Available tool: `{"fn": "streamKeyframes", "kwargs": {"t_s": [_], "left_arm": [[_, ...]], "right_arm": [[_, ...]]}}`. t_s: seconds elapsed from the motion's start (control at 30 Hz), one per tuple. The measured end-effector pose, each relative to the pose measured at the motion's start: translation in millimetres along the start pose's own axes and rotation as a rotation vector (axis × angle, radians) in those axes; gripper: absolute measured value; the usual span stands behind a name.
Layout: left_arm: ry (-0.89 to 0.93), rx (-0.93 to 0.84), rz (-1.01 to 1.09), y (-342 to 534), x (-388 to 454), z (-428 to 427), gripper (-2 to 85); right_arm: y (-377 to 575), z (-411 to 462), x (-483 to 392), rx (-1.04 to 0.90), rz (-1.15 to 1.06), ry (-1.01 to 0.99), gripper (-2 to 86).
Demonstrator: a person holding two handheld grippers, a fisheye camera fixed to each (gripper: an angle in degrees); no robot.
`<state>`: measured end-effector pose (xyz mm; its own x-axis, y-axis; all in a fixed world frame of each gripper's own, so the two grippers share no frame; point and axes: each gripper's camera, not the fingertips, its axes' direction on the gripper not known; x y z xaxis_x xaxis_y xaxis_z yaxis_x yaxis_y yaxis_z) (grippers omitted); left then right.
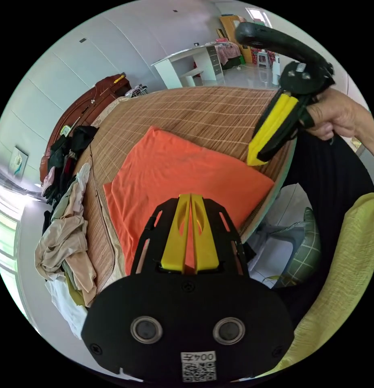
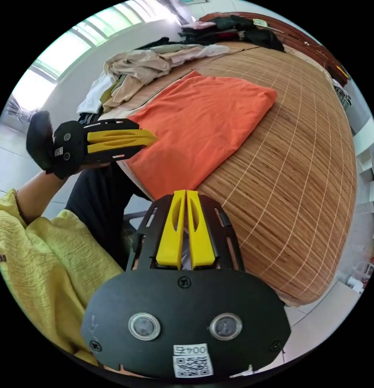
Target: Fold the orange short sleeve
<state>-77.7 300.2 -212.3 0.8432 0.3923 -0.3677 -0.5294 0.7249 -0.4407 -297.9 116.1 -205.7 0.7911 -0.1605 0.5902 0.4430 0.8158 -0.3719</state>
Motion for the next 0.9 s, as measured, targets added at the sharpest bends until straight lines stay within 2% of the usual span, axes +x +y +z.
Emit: {"fn": "streamKeyframes", "kwargs": {"t_s": [0.1, 0.2, 0.43, 0.63, 0.9], "left_arm": [[0.034, -0.06, 0.055, -3, 14, 16, 0.9], [-0.027, -0.029, 0.053, 6, 25, 17, 1.0], [0.03, -0.014, -0.016, 13, 12, 19, 1.1], [0.06, -0.01, -0.025, 17, 4, 21, 0.9], [-0.009, -0.013, 0.045, 18, 14, 20, 1.0]], "right_arm": [[-17, -36, 39, 0.105, 0.089, -0.042, 3.8], [-43, -54, 102, 0.186, 0.199, -0.242, 5.0], [-129, -25, 215, 0.174, 0.38, -0.465, 7.5], [-170, 0, 249, 0.125, 0.426, -0.498, 8.7], [-189, 18, 254, 0.085, 0.403, -0.59, 9.2]]}}
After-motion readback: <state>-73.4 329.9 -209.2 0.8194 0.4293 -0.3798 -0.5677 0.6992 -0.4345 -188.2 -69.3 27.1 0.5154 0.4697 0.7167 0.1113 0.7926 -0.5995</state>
